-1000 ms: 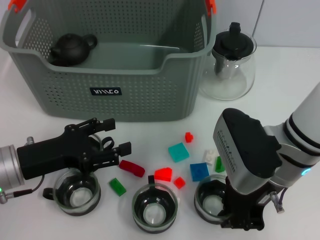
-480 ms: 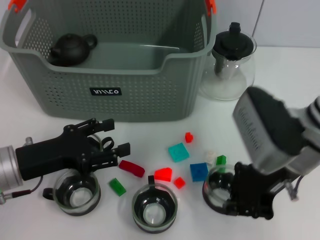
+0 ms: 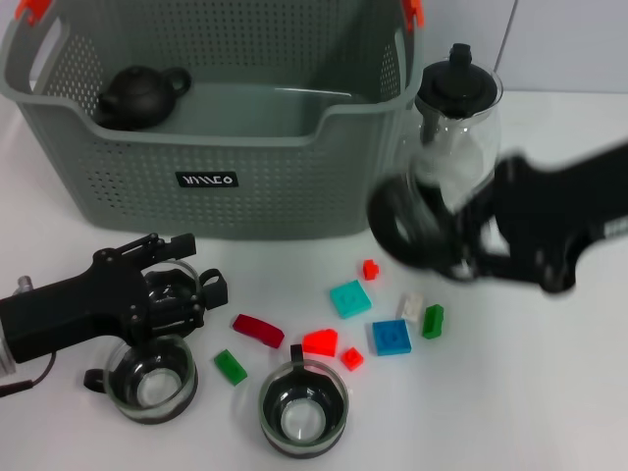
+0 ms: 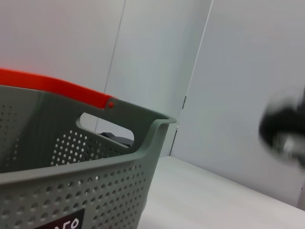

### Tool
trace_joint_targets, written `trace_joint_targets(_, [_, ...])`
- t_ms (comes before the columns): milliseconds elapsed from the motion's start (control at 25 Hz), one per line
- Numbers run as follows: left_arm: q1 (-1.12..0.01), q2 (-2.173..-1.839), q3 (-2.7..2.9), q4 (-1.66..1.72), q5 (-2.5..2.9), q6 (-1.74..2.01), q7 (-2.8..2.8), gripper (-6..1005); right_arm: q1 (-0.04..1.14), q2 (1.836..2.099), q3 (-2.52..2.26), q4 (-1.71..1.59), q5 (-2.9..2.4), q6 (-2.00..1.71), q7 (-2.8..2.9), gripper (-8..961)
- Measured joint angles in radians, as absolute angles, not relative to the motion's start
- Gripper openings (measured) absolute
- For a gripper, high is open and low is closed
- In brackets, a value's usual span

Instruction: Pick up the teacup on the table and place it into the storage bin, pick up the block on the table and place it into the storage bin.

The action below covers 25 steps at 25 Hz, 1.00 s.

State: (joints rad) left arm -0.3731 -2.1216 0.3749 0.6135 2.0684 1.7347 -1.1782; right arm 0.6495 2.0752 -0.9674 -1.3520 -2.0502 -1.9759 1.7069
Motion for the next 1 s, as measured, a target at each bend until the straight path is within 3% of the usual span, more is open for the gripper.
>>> trace_joint_targets(320, [-0.378,-2.120,0.379,0.612,2.070,1.733,-1.166,843,0.832,2.065,-0.828,-1.314,-1.808,-1.747,1.823,58])
trace_joint_targets(520, [-0.389,-2.120,0.389,0.605,2.071,1.736,-1.166,843,1.087,2.002,-0.891,-1.056,-1.929,-1.469,1.888,58])
trace_joint_targets(600, [-0.390,-2.120,0.391,0.604,2.071,1.737,-1.166,843,1.168,1.989,-0.903,-0.934,-2.000,-1.360,1.883,58])
trace_joint_targets(800, [-0.390,-2.120,0.391,0.604,2.071,1.741,-1.166,843,1.305,2.007,-0.951,-0.703,-2.179,-1.086,1.846,58])
trace_joint_targets(1000, [-0.388,-2.120,0.391,0.604,2.069,1.745,-1.166,843,1.330,2.041,-1.047,-0.563,-2.223,-0.902,1.801,57])
